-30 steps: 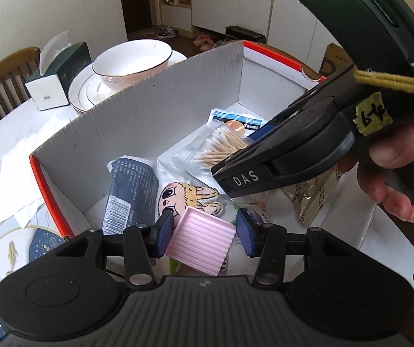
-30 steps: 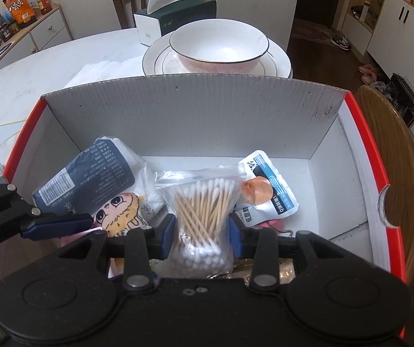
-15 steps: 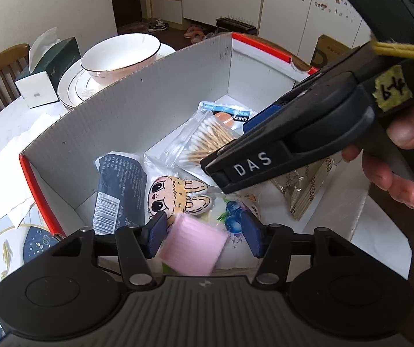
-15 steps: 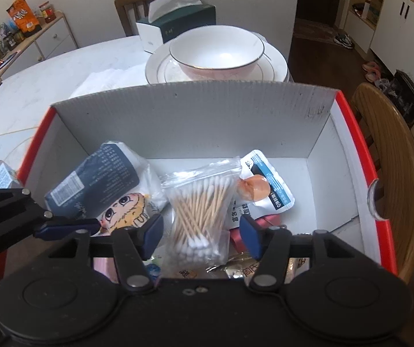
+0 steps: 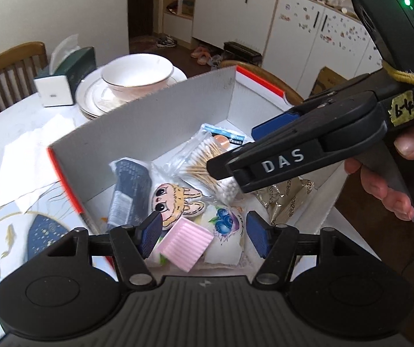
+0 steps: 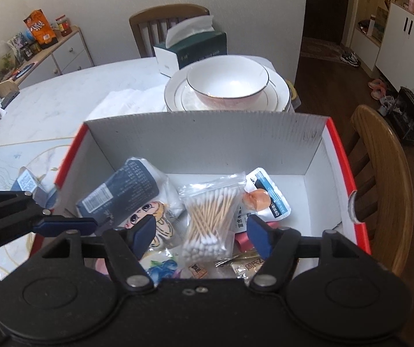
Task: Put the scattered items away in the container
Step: 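Open both tools to release the pink tray and swab bag into the box, then withdraw both open tools from the box toward the cotton pad bag and blue carton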
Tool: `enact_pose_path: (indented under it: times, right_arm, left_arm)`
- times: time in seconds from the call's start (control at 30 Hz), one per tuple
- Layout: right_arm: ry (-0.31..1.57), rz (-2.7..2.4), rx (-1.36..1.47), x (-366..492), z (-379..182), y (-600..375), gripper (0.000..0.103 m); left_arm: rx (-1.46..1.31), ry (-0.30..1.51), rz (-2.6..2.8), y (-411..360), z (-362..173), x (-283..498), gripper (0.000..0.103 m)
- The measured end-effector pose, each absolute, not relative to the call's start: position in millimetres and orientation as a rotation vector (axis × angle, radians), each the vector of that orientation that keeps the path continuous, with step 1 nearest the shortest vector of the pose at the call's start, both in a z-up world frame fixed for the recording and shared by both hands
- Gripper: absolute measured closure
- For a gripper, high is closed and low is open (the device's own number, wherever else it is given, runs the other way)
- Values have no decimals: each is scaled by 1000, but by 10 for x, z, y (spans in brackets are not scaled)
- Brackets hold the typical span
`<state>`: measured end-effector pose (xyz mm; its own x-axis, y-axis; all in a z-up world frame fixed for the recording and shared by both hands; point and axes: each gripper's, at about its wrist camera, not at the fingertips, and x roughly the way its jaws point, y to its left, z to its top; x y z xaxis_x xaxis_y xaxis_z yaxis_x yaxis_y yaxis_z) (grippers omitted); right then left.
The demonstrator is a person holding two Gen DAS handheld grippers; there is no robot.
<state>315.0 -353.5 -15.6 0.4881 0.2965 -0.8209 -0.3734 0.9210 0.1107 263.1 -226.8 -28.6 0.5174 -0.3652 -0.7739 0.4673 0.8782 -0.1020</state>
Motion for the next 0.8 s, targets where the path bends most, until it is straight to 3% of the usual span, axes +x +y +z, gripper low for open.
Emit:
enact_pose_path:
  times: [0.8]
  right_arm:
    - [886,446,-55,2580,230,-3142,21]
  left_arm:
    - [28,750,-450,-1499,127,2045,40]
